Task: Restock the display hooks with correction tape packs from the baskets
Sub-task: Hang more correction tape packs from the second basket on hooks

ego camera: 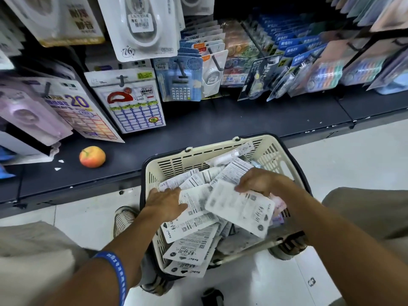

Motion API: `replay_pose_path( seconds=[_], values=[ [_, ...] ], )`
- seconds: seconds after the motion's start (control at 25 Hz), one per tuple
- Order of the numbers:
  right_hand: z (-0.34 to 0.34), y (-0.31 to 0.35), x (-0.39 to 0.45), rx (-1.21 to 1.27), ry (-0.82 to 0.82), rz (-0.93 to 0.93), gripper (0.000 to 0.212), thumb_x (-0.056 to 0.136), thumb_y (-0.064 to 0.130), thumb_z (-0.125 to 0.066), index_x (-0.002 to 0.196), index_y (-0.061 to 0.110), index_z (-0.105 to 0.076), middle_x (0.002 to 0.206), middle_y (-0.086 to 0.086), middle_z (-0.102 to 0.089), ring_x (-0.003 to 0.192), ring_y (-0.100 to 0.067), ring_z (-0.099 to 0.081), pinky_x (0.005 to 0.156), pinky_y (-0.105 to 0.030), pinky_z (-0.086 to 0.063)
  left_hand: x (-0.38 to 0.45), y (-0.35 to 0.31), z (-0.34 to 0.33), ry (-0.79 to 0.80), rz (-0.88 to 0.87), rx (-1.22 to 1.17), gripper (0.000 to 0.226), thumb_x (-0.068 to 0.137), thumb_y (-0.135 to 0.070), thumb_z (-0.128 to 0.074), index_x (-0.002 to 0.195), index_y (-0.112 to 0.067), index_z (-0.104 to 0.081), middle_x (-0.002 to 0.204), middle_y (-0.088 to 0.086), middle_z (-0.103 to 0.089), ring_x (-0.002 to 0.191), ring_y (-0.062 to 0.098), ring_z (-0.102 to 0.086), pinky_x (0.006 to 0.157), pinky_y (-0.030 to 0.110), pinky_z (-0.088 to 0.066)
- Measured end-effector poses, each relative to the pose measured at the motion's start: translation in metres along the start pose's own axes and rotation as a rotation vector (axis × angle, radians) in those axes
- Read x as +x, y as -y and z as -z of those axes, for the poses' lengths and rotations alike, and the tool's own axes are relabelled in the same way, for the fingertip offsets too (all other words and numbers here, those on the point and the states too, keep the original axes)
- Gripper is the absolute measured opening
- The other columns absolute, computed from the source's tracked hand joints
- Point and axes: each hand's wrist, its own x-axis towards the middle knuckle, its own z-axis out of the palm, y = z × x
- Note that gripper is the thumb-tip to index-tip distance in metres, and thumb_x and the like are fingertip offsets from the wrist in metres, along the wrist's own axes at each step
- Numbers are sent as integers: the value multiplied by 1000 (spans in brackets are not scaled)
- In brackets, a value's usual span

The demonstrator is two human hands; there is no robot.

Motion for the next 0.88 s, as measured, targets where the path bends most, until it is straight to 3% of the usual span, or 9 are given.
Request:
replay_pose_path(
  seconds=[0.08, 0.16, 0.28, 0.4, 0.48, 0.56, 0.68, 0.8, 0.88],
  values=[
    [0, 5, -4, 414, 46, -3, 19, 92, 26, -72, 93, 8, -71, 74, -5, -71, 60, -22, -62, 45, -26, -45, 2, 0, 0, 27, -3, -25, 63, 102, -49, -44, 156, -21, -27, 153, 10, -44, 134, 29, -50, 113, 44, -31],
    [-22, 11, -2, 511, 108, -20, 15, 93, 17, -70, 98, 4, -67, 71, -4, -75, 57, -18, -69, 48, -25, -53, 4, 0, 1, 52, 23, -67, 57, 103, -36, -46, 155, -20, -29, 155, 12, -39, 133, 33, -50, 112, 45, -37],
    [-76, 17, 10, -273, 63, -47, 12, 95, 17, -62, 100, 6, -67, 75, -3, -75, 65, -19, -74, 56, -28, -57, 1, -4, -5, 123, 64, -126, 58, 102, -22, -44, 157, -17, -27, 161, 14, -27, 134, 36, -49, 108, 44, -43],
    [-90, 13, 16, -916, -309, 139, 44, 92, 8, -57, 135, 10, -47, 114, -8, -65, 92, -19, -66, 67, -30, -53, 0, -9, -9, 165, 89, -156, 59, 100, -16, -43, 157, -14, -26, 164, 18, -20, 140, 39, -43, 110, 45, -40],
    [-91, -5, 22, -1069, -325, 372, 93, 85, -8, -55, 158, 19, -3, 162, -19, -20, 141, -29, -38, 104, -46, -47, 1, -11, -10, 160, 98, -187, 55, 103, -23, -42, 155, -13, -28, 163, 20, -21, 141, 39, -41, 112, 45, -38],
    [-97, -16, 22, -1185, -255, 520, 113, 83, -15, -50, 153, 23, 30, 160, -15, 30, 152, -37, 6, 122, -55, -14, 1, -14, -9, 119, 120, -238, 56, 105, -36, -42, 155, -15, -31, 161, 20, -24, 140, 38, -42, 112, 44, -37],
    [-113, -19, 26, -1156, -256, 542, 114, 85, -14, -49, 147, 19, 41, 157, -19, 36, 150, -46, 9, 123, -59, -11, 1, -16, -6, 38, 200, -432, 57, 102, -42, -48, 153, -20, -37, 154, 16, -34, 137, 38, -46, 110, 42, -42],
    [-122, -16, 31, -1113, -247, 582, 113, 84, -14, -44, 144, 21, 44, 157, -20, 35, 151, -49, 7, 121, -58, -11, 2, -11, 0, 67, 264, -627, 43, 98, -27, -52, 139, -15, -54, 141, 13, -51, 126, 30, -55, 100, 36, -48],
    [-124, -13, 34, -1032, -179, 581, 111, 92, 9, -54, 147, 26, 40, 162, -16, 29, 153, -45, 0, 122, -56, -14, 3, -4, 3, 98, 268, -722, 27, 96, -14, -52, 120, -9, -63, 118, 11, -64, 105, 27, -64, 87, 36, -54]
  ],
)
